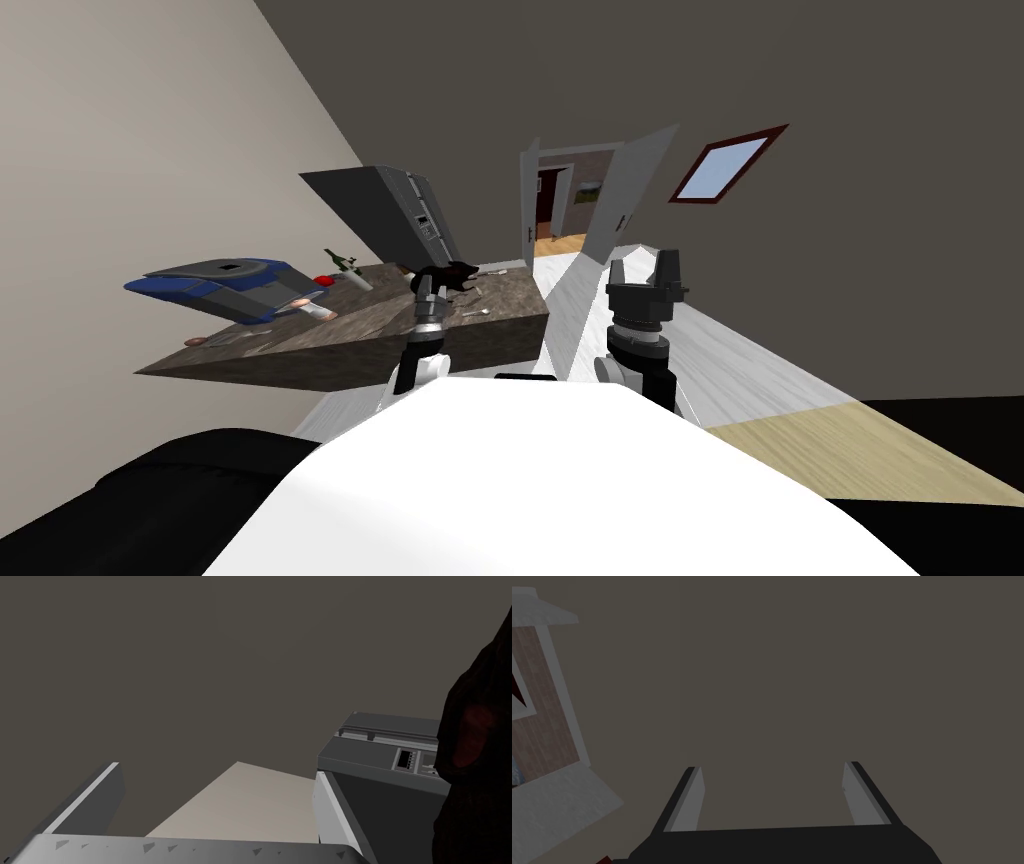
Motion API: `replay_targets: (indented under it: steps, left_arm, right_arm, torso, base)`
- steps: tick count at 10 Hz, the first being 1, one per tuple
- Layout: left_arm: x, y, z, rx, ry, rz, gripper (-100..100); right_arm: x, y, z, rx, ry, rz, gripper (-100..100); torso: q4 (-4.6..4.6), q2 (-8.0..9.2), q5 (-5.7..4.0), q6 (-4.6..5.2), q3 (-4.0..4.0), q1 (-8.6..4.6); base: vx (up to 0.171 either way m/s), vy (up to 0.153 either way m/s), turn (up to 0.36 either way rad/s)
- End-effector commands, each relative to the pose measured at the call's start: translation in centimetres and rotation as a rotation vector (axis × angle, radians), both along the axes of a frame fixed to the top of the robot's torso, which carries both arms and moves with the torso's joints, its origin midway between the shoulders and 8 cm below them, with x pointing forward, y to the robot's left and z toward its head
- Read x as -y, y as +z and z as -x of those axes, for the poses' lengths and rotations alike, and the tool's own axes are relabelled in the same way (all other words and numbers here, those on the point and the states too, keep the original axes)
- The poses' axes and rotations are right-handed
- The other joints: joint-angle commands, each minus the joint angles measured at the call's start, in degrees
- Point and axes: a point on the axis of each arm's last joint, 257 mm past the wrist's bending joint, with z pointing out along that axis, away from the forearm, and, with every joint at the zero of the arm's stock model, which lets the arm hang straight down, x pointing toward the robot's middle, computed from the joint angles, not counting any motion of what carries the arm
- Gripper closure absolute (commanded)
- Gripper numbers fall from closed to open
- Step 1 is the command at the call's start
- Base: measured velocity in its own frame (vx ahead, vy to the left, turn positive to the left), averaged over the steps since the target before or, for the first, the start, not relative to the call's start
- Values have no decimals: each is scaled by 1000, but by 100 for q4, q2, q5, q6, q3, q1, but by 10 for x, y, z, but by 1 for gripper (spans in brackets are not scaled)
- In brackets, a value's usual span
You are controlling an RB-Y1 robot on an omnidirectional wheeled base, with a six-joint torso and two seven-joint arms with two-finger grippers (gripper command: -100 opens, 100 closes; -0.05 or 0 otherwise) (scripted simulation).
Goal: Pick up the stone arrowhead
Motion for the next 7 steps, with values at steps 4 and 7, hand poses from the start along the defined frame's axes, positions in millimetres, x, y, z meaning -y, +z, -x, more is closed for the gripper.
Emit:
replay_targets:
  steps: [4, 7]
  left_arm:
    - [-13, -26, -20, -121, -18, -41, -100]
    - [-30, -56, -33, -236, -6, -80, -100]
  right_arm:
    - [0, 0, 0, 0, 0, 0, 0]
    - [0, 0, 0, 0, 0, 0, 0]
  torso:
    - [0, -5, -1, 0, -2, -3]
    - [-1, -7, -2, 1, -4, -9]
  base:
    - [-152, -57, -133]
    - [-130, -74, -174]
